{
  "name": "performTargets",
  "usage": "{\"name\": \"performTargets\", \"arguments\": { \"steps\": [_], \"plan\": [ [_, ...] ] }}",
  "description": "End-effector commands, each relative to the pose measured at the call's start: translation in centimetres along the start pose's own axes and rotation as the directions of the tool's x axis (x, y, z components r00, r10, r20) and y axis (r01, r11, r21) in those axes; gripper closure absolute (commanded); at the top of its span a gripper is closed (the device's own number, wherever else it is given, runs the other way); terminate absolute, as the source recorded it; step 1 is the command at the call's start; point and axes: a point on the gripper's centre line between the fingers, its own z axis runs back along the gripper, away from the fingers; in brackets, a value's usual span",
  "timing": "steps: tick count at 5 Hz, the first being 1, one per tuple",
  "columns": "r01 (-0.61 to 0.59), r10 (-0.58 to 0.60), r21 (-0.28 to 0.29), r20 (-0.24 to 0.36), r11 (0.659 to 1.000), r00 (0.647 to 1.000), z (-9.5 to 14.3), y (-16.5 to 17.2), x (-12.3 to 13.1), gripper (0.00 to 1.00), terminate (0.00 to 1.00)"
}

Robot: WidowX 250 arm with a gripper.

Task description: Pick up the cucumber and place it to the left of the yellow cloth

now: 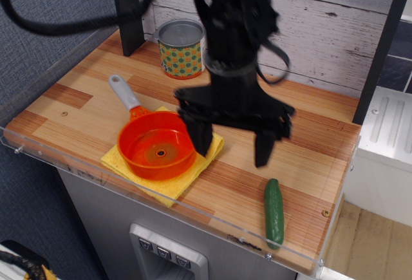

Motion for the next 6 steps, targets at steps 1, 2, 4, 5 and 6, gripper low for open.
{"name": "performTargets", "arguments": {
  "steps": [1, 2, 4, 5, 6],
  "plan": [
    [0.021, -0.021, -0.019, 0.001, 1.0, 1.0, -2.5, -2.9, -1.1, 0.0, 0.0],
    [0.011, -0.011, -0.006, -0.008, 1.0, 1.0, -3.6, -3.3, -1.3, 0.0, 0.0],
    [0.021, -0.019, 0.039, -0.055, 0.999, 0.998, -5.8, -3.1, -1.9, 0.0, 0.0],
    [-0.01, 0.011, 0.027, -0.037, 1.0, 0.999, -5.9, -2.7, -2.1, 1.0, 0.0],
    [-0.022, 0.023, 0.027, -0.03, 0.999, 0.999, -5.2, -2.4, -2.1, 1.0, 0.0]
  ]
}}
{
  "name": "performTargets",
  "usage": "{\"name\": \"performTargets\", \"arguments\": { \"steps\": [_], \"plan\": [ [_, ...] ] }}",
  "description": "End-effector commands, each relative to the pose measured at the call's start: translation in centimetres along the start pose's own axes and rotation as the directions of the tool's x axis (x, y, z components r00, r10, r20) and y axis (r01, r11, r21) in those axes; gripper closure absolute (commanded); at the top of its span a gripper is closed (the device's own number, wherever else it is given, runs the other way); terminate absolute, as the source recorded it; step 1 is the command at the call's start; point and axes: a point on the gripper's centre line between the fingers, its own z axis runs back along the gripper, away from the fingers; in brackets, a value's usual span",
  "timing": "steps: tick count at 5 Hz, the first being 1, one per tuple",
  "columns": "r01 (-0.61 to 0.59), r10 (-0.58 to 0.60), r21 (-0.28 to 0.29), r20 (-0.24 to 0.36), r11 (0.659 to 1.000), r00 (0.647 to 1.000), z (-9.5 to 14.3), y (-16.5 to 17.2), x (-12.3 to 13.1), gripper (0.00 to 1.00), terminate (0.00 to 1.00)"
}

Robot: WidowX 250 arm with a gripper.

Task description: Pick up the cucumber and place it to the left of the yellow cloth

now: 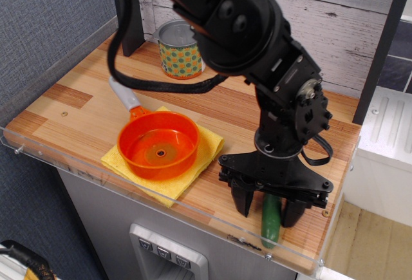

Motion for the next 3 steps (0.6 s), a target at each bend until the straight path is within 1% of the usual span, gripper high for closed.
{"name": "performTargets", "arguments": {
  "steps": [1, 2, 3],
  "plan": [
    [-0.039, 0.038, 0.024, 0.024, 0.999, 0.999, 3.1, 1.5, 0.6, 1.0, 0.0],
    [-0.099, 0.099, 0.024, 0.004, 0.995, 0.995, 5.6, 3.2, 1.5, 1.0, 0.0],
    [-0.174, 0.174, -0.021, 0.017, 0.985, 0.985, 8.8, 5.7, 3.3, 1.0, 0.0]
  ]
}}
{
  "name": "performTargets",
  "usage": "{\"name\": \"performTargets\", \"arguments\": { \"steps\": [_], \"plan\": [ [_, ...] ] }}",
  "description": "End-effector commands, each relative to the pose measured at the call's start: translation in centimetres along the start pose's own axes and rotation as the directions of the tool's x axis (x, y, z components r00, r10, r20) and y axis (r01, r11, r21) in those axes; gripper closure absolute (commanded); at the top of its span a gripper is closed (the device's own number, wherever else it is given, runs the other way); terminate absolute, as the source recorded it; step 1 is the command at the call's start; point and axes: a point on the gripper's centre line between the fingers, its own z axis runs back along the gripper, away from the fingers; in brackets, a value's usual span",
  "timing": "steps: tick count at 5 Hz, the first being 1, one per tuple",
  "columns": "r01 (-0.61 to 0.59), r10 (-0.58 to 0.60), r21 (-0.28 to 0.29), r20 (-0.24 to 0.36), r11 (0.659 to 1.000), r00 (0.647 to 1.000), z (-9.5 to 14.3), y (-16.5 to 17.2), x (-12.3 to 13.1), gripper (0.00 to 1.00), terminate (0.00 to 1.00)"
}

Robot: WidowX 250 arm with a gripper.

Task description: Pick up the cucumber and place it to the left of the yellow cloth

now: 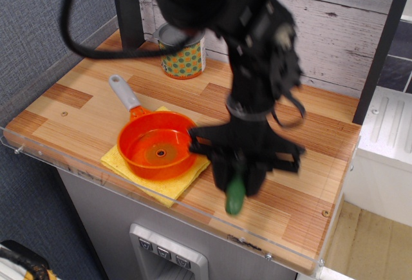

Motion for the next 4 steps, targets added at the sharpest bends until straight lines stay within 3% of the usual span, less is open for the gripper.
{"name": "performTargets", "arguments": {
  "steps": [1, 2, 3, 4],
  "plan": [
    [-0.204, 0.21, -0.076, 0.083, 0.976, 0.974, 6.1, 6.3, 4.3, 1.0, 0.0],
    [-0.321, 0.326, -0.062, 0.106, 0.945, 0.939, 6.1, 10.3, 5.7, 1.0, 0.0],
    [-0.495, 0.501, -0.077, 0.124, 0.866, 0.857, 5.8, 14.4, 5.9, 1.0, 0.0],
    [-0.619, 0.621, -0.06, 0.103, 0.783, 0.777, 5.3, 17.2, 5.9, 1.0, 0.0]
  ]
}}
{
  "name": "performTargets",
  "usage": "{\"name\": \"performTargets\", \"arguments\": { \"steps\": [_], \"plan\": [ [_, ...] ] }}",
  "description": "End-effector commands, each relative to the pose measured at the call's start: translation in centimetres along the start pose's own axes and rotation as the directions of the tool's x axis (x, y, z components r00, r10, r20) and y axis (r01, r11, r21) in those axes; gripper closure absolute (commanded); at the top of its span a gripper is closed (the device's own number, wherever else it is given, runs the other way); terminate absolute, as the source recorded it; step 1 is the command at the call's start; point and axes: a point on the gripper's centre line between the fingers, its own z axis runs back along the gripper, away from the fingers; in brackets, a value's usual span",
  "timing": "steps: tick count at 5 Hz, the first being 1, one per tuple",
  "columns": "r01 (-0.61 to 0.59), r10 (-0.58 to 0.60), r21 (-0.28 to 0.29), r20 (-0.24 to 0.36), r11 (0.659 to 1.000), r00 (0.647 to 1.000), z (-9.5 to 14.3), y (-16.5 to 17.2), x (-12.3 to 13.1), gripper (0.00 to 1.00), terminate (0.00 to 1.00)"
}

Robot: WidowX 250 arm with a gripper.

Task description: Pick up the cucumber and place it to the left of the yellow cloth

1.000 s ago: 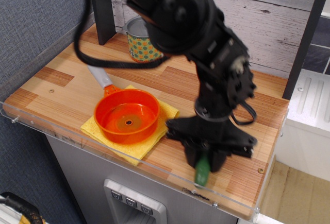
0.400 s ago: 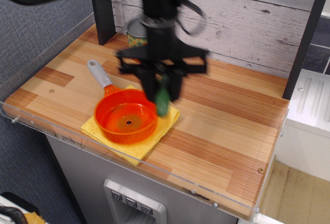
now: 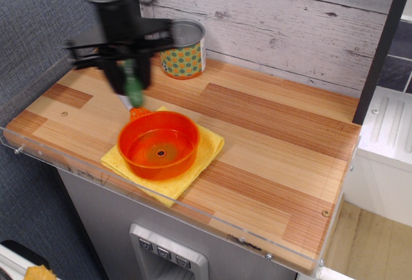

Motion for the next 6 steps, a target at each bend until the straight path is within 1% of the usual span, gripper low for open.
{"name": "performTargets", "arguments": {
  "steps": [1, 2, 3, 4, 5, 6],
  "plan": [
    [-0.236, 0.227, 0.086, 0.103, 0.968, 0.969, 0.7, 5.0, 2.4, 1.0, 0.0],
    [-0.262, 0.249, 0.119, 0.111, 0.958, 0.962, -0.1, 6.7, 3.0, 1.0, 0.0],
    [-0.139, 0.117, 0.193, 0.122, 0.971, 0.986, -1.6, 8.4, 3.0, 1.0, 0.0],
    [-0.058, 0.04, 0.183, 0.1, 0.981, 0.994, -2.9, 9.0, 3.5, 1.0, 0.0],
    [0.097, -0.106, 0.069, 0.139, 0.993, 0.985, -4.5, 9.8, 4.0, 1.0, 0.0],
    [0.155, -0.156, 0.017, 0.127, 0.988, 0.98, -5.3, 9.7, 4.3, 1.0, 0.0]
  ]
}}
